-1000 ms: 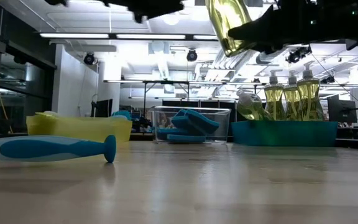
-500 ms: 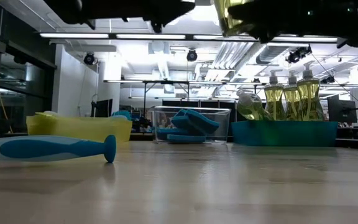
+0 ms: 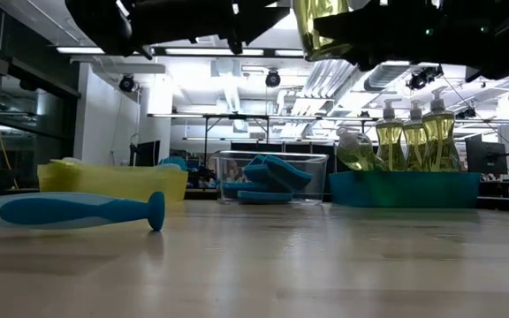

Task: Pick & Place Kitchen Sink Supplies
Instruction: Put the dish soap into the blue bin

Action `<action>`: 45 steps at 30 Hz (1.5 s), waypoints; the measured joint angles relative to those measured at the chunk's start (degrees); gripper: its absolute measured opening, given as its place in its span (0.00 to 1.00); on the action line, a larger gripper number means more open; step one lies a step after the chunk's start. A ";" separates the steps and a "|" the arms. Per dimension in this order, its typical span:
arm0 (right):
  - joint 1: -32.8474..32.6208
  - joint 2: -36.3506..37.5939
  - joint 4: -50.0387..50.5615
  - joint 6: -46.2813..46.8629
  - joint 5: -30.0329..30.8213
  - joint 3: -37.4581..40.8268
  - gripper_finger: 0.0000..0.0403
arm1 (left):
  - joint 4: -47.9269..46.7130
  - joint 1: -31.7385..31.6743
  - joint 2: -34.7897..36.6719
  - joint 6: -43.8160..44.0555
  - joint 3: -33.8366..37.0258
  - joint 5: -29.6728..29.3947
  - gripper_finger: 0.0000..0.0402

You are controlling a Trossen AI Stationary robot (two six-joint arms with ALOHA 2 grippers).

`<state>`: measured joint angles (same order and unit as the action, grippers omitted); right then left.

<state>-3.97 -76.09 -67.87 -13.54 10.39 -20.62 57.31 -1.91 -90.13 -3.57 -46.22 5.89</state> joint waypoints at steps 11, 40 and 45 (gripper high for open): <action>1.01 -1.99 -0.89 1.18 -2.41 -0.75 0.66 | 0.12 0.00 -0.41 3.83 -2.44 -1.90 0.98; 1.66 -10.43 1.55 -0.71 -1.95 -8.52 0.66 | -7.70 0.04 -4.20 3.28 -9.26 2.28 0.60; 1.66 -10.38 2.81 1.23 -1.77 -8.52 0.66 | -8.14 0.04 -4.20 3.51 -9.25 2.10 0.60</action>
<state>-2.31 -86.47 -65.06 -12.31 8.62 -29.15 49.17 -1.87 -94.32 -0.06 -55.46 7.99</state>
